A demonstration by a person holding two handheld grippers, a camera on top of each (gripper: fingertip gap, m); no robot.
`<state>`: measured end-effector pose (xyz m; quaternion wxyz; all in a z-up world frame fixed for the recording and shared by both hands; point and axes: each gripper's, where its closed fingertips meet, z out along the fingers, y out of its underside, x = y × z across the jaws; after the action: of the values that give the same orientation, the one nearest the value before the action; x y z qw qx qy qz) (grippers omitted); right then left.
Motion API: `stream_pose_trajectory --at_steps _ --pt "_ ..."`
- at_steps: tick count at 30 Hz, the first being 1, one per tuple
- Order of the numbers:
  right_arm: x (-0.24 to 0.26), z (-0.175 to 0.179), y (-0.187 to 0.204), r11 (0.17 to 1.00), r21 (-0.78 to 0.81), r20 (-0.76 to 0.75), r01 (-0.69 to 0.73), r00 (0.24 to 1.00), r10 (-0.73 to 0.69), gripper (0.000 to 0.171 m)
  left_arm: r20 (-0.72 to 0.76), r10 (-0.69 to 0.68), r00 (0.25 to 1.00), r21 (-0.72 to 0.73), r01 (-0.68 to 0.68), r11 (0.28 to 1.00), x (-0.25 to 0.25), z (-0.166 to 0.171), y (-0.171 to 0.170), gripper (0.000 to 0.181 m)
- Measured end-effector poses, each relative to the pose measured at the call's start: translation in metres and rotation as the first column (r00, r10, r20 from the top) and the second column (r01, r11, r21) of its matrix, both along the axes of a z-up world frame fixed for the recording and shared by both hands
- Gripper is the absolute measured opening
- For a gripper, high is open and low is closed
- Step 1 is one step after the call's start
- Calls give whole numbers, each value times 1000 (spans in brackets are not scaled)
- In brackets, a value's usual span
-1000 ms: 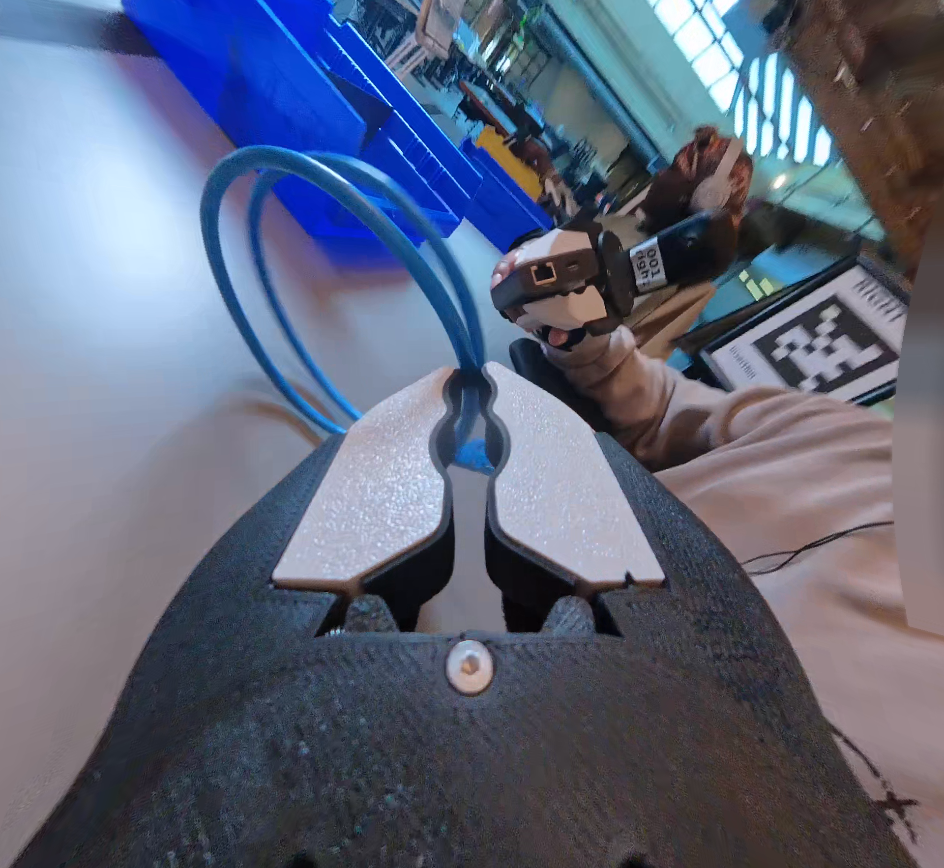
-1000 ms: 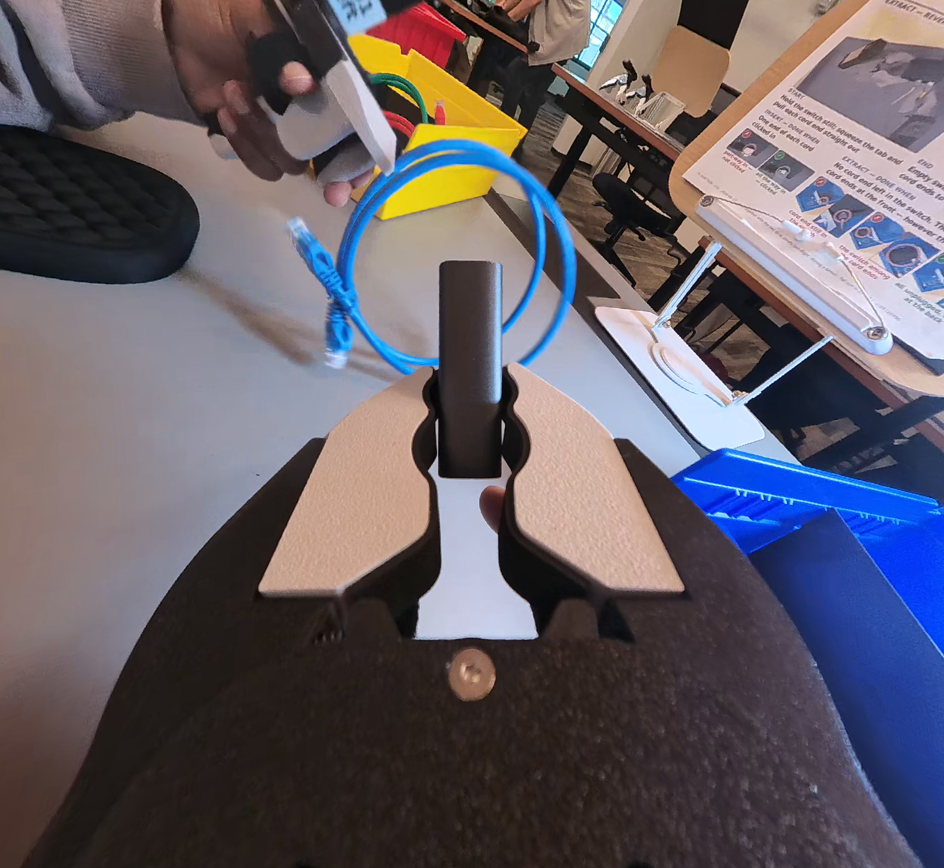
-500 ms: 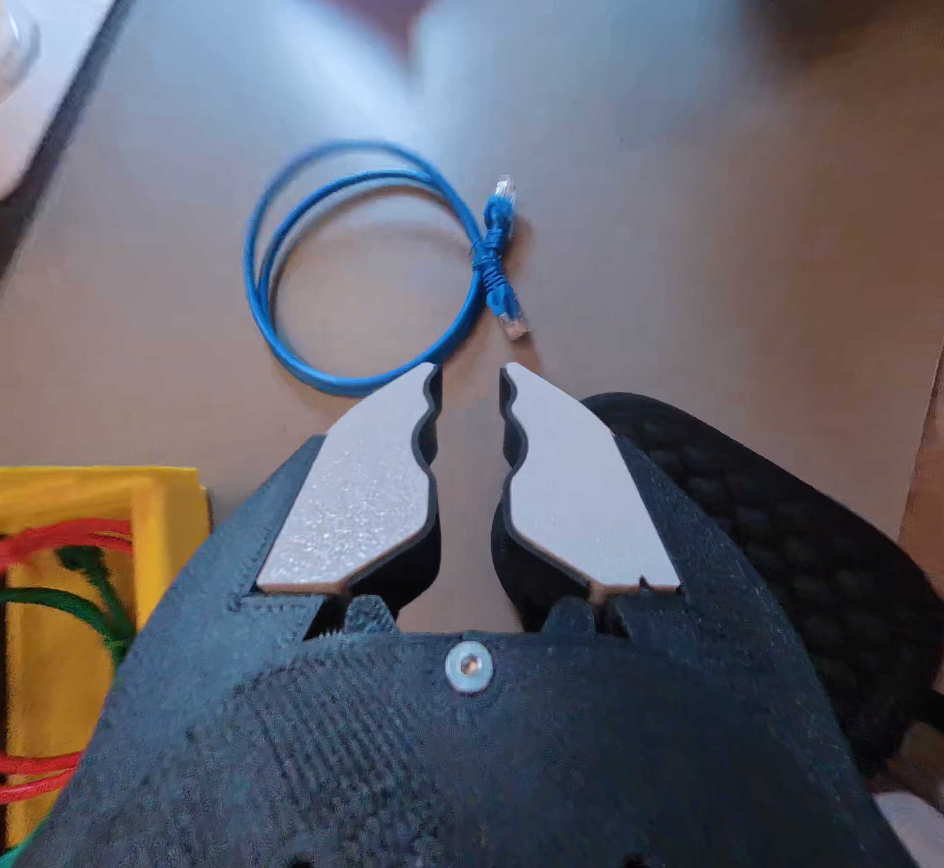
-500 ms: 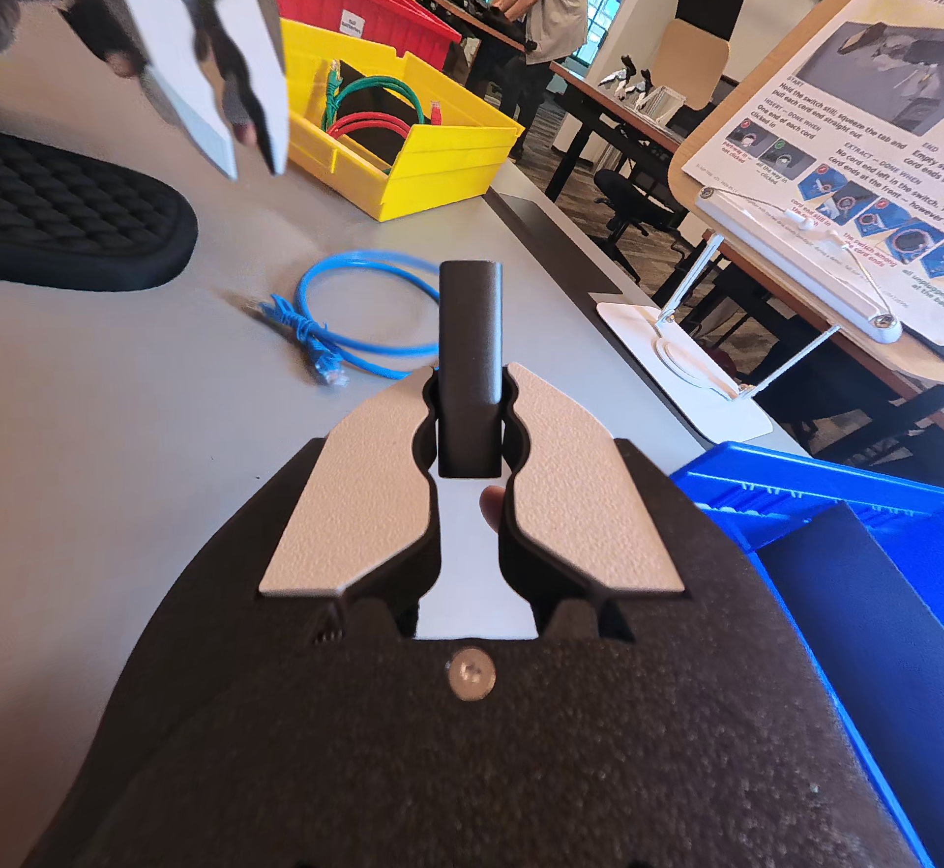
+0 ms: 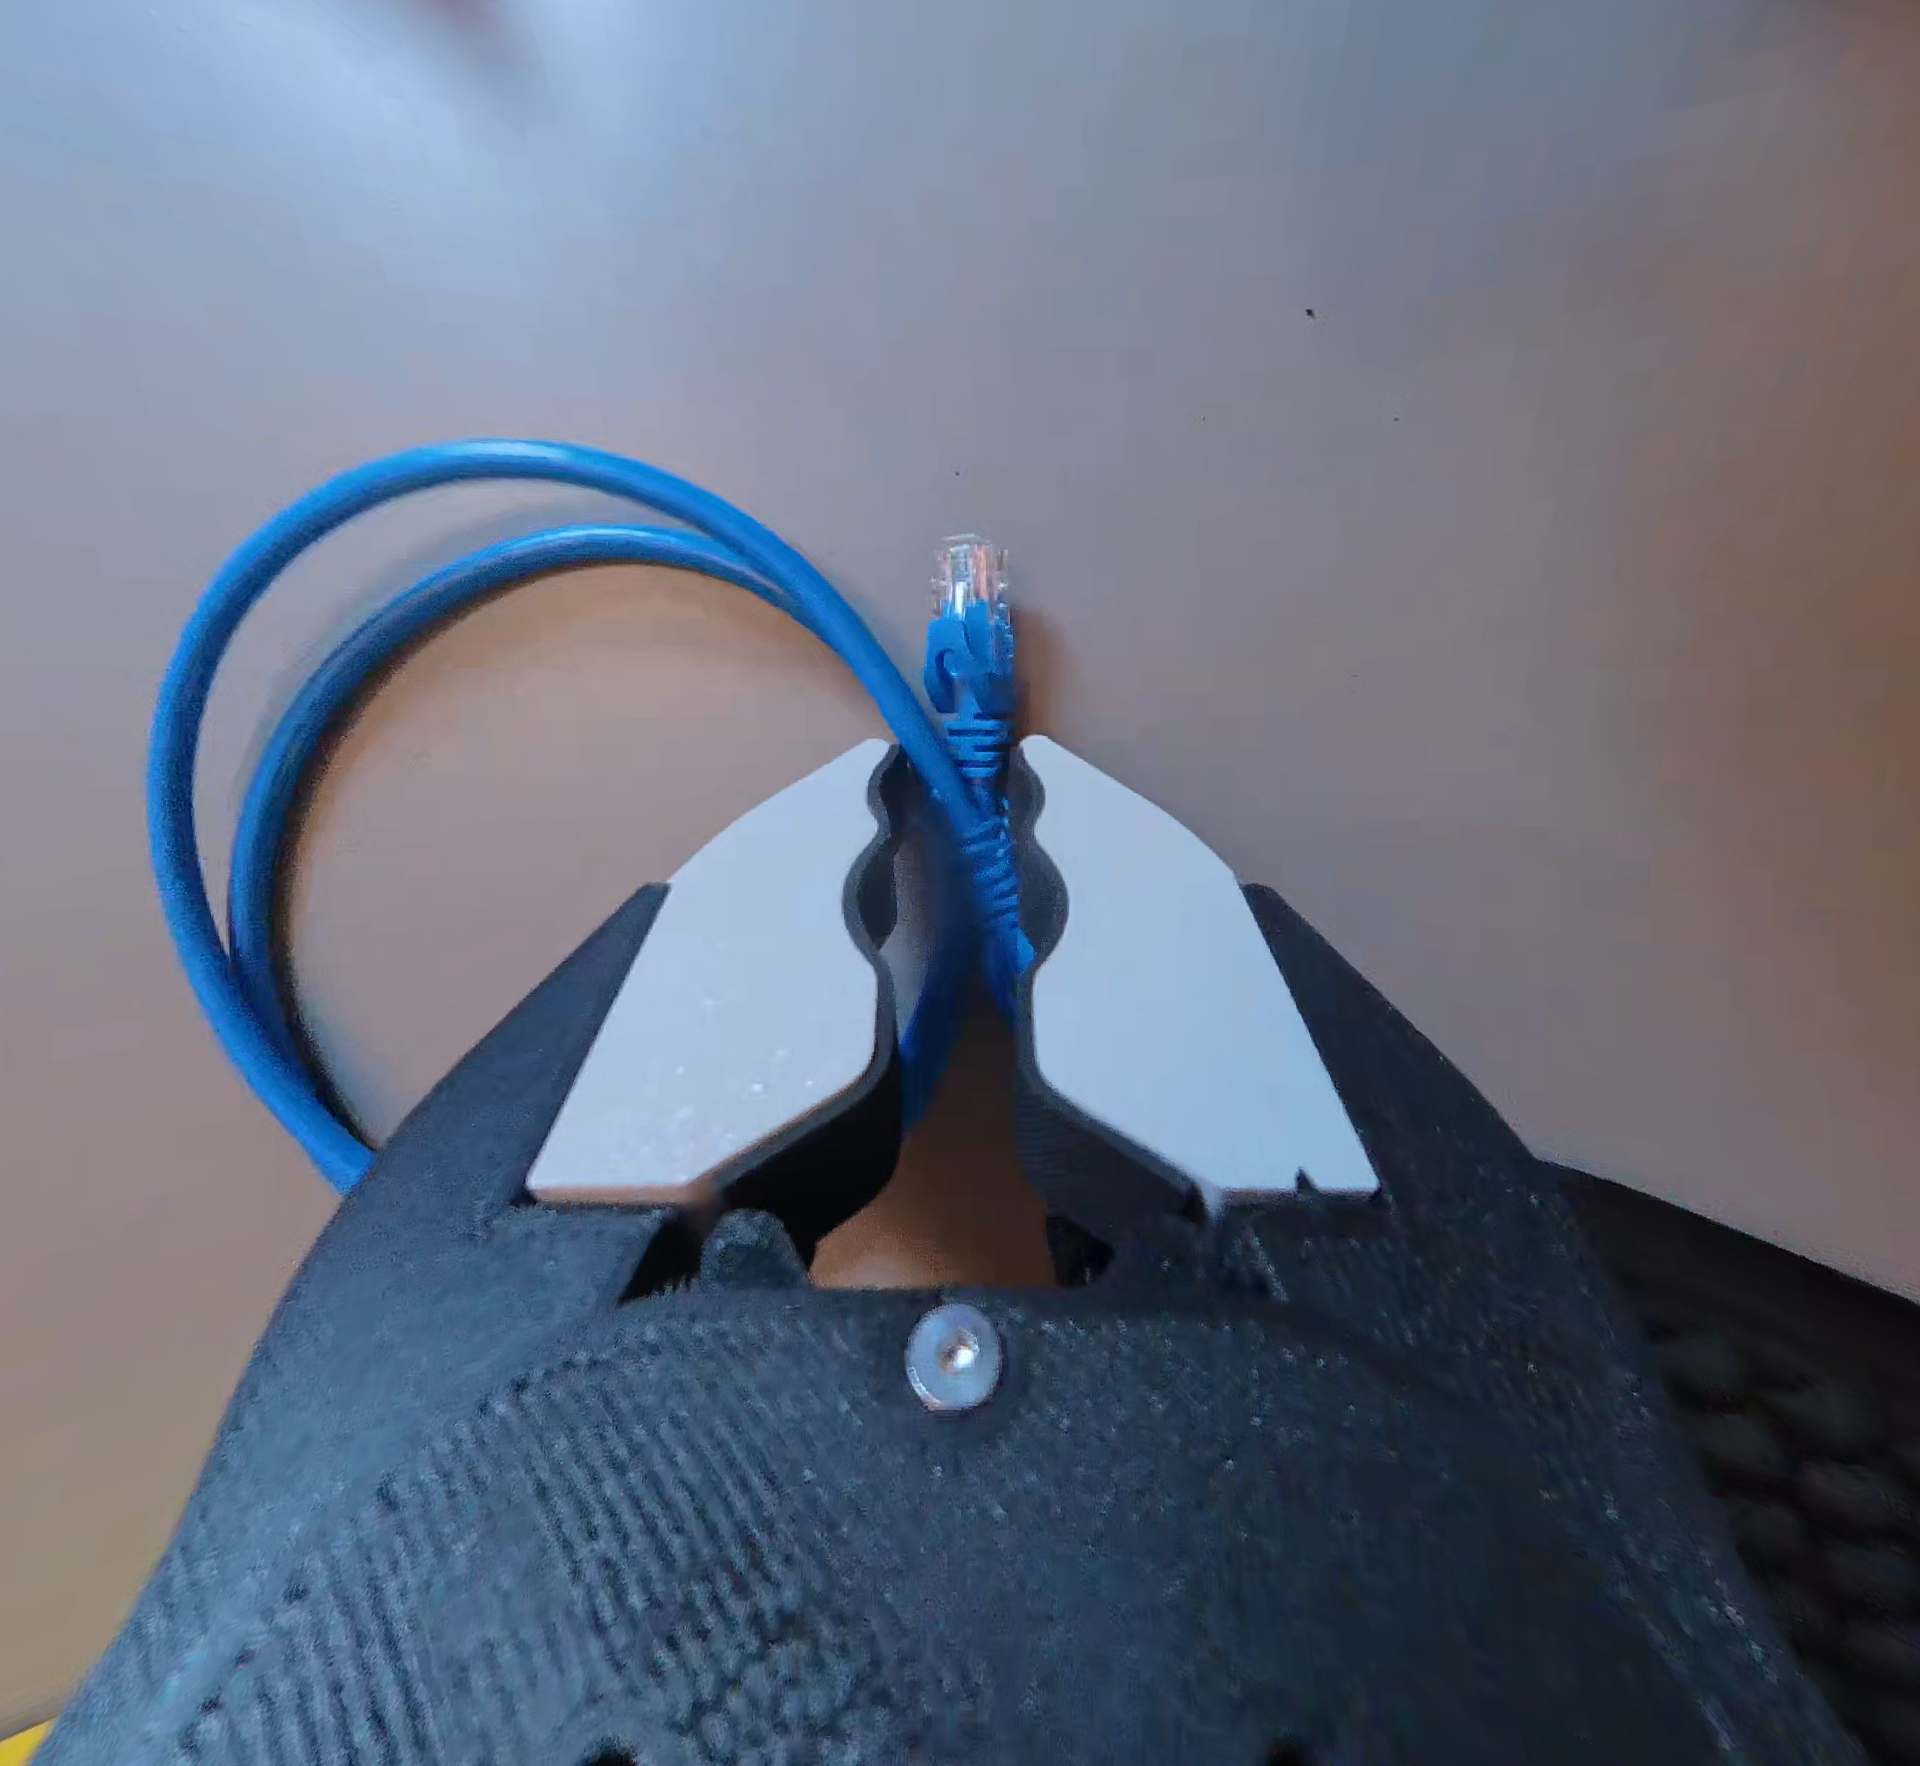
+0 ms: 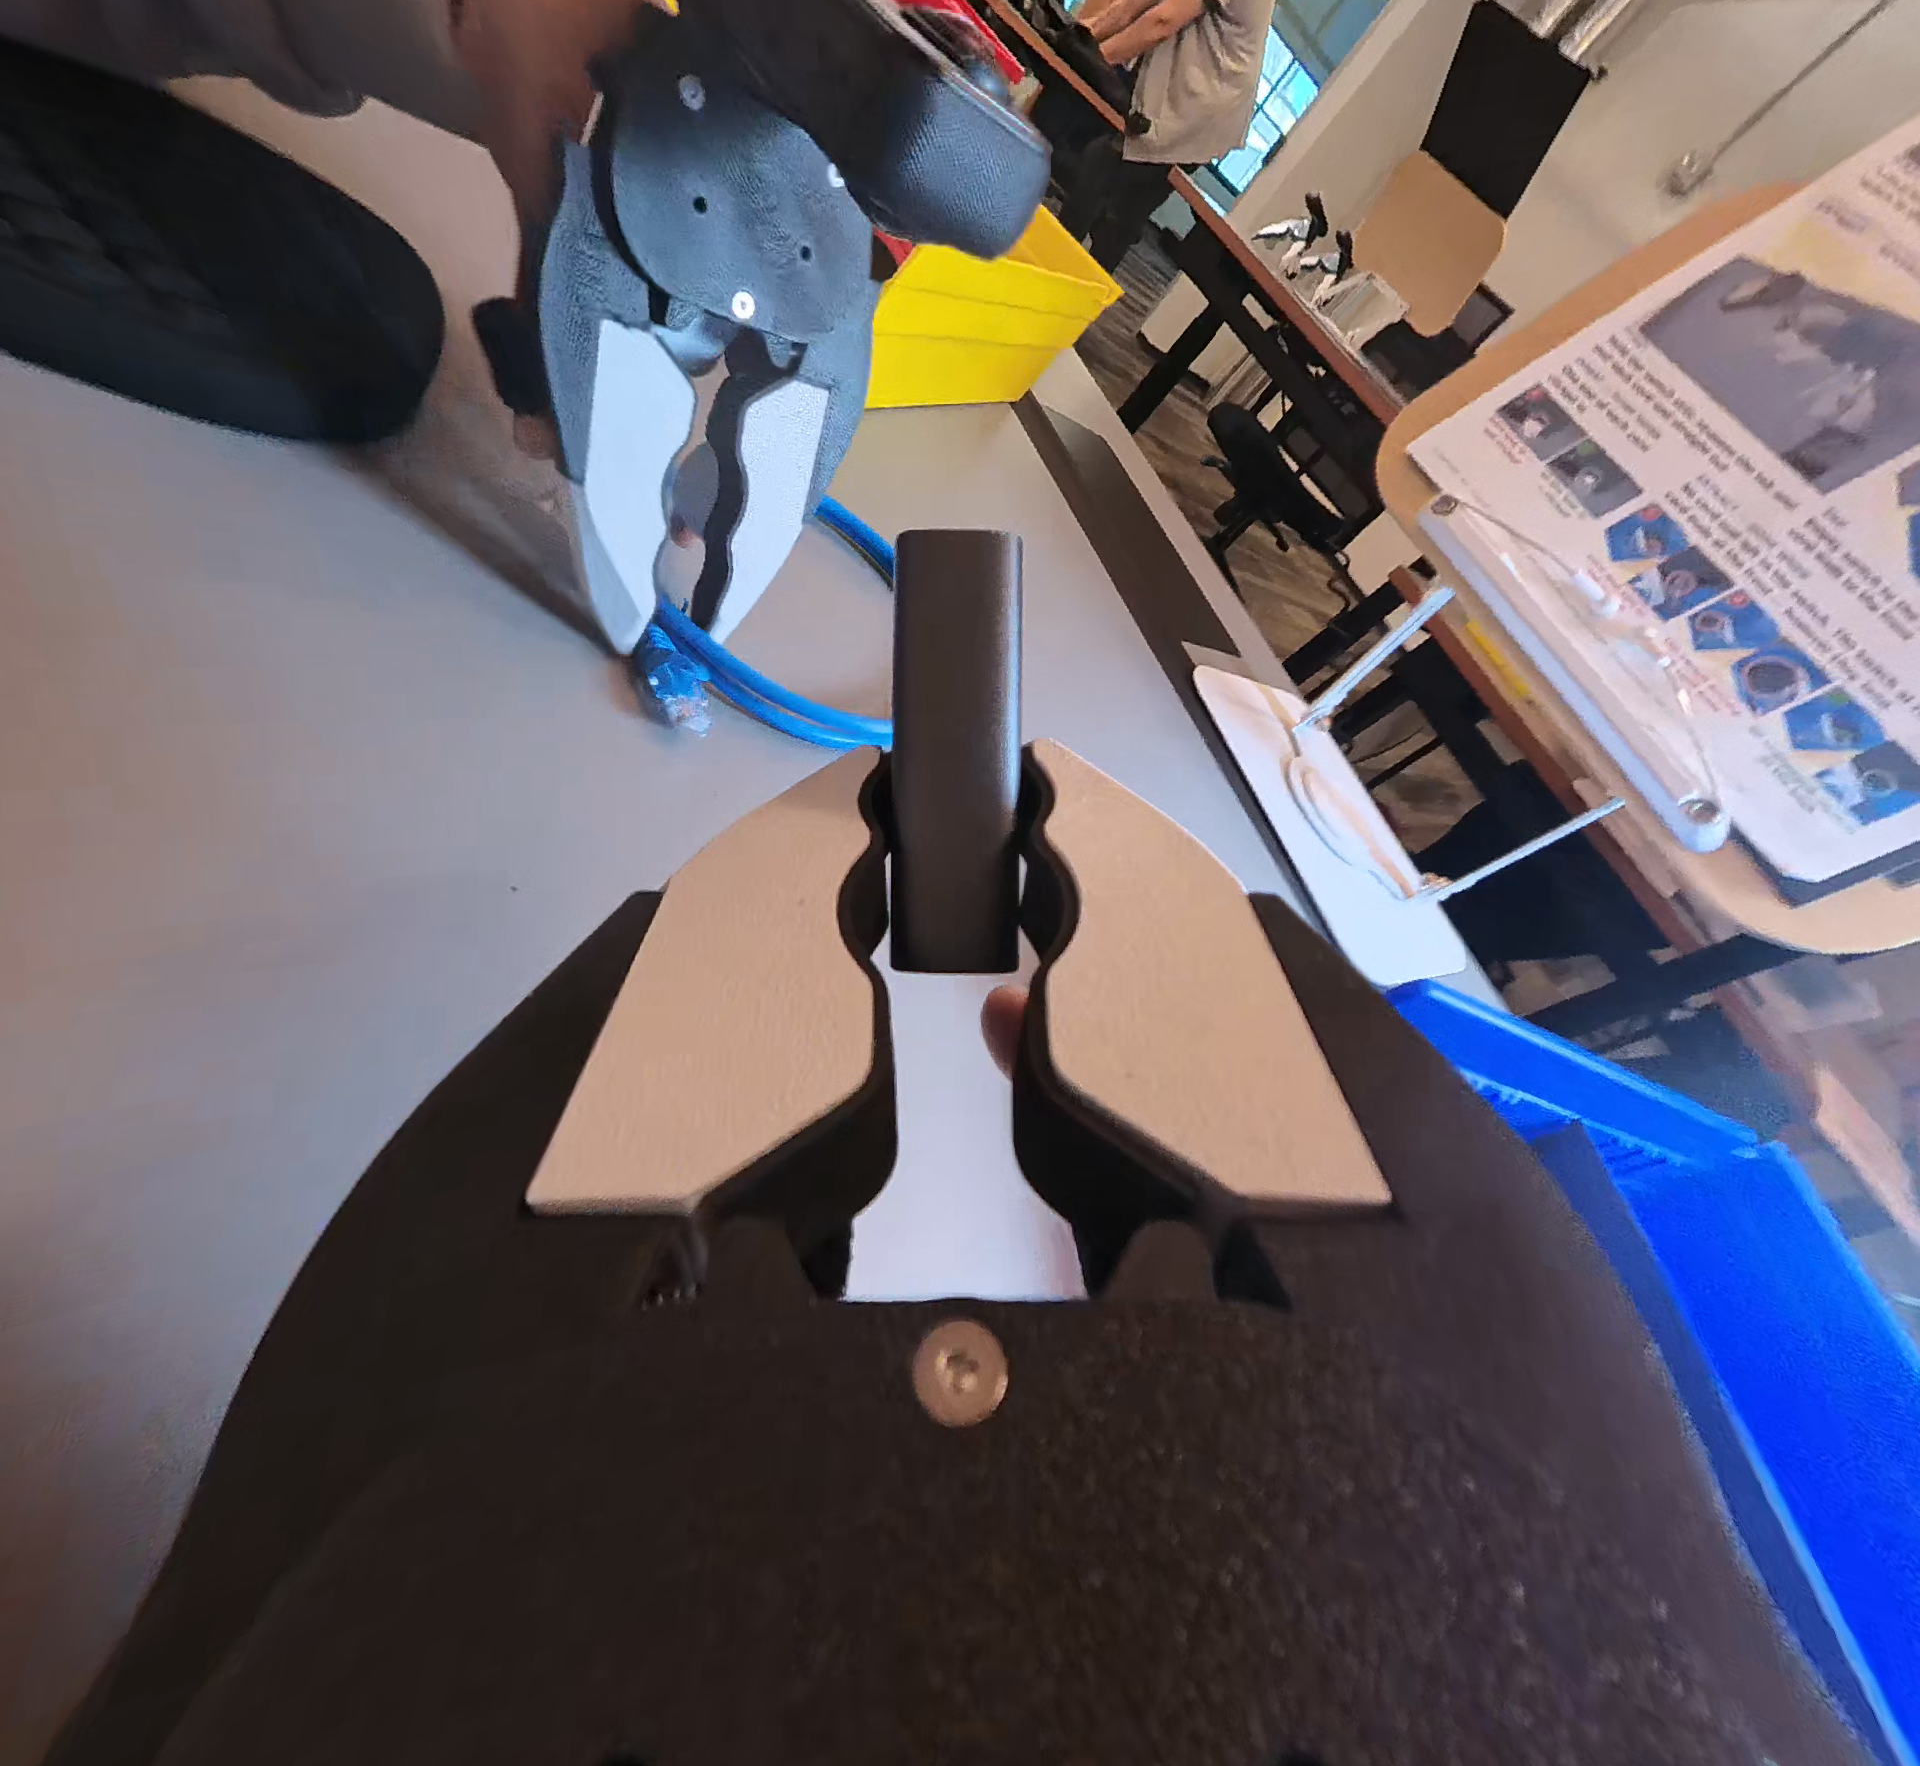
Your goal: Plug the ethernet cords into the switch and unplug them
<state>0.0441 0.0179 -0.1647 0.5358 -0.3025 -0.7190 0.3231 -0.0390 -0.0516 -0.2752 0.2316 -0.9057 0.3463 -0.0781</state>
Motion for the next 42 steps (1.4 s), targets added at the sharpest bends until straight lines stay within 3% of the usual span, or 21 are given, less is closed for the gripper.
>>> stream_pose_trajectory --at_steps 1,6,14,25,30,42 --pt "0 -1 -1 999 40 -5 -1 1000 2 21 0 -2 1000 2 2 1000 1 0 1 18" --pt "-2 -11 -13 982 187 0 -26 1000 26 21 34 31 999 56 -33 998 4 2 7 17" --pt "-9 -35 -23 918 396 65 -25 998 0 21 217 8 976 125 -36 991 28 40 3 17" --pt "-16 -66 -22 772 634 116 -47 993 -35 21 203 37 979 53 -49 997 38 26 4 16" --pt "-15 -72 -28 730 679 118 -79 993 -2 21 244 9 970 14 -13 1000 40 23 -2 16" --pt "-13 -64 -26 809 584 101 -73 995 17 21 286 -22 958 91 -5 996 44 36 2 16"
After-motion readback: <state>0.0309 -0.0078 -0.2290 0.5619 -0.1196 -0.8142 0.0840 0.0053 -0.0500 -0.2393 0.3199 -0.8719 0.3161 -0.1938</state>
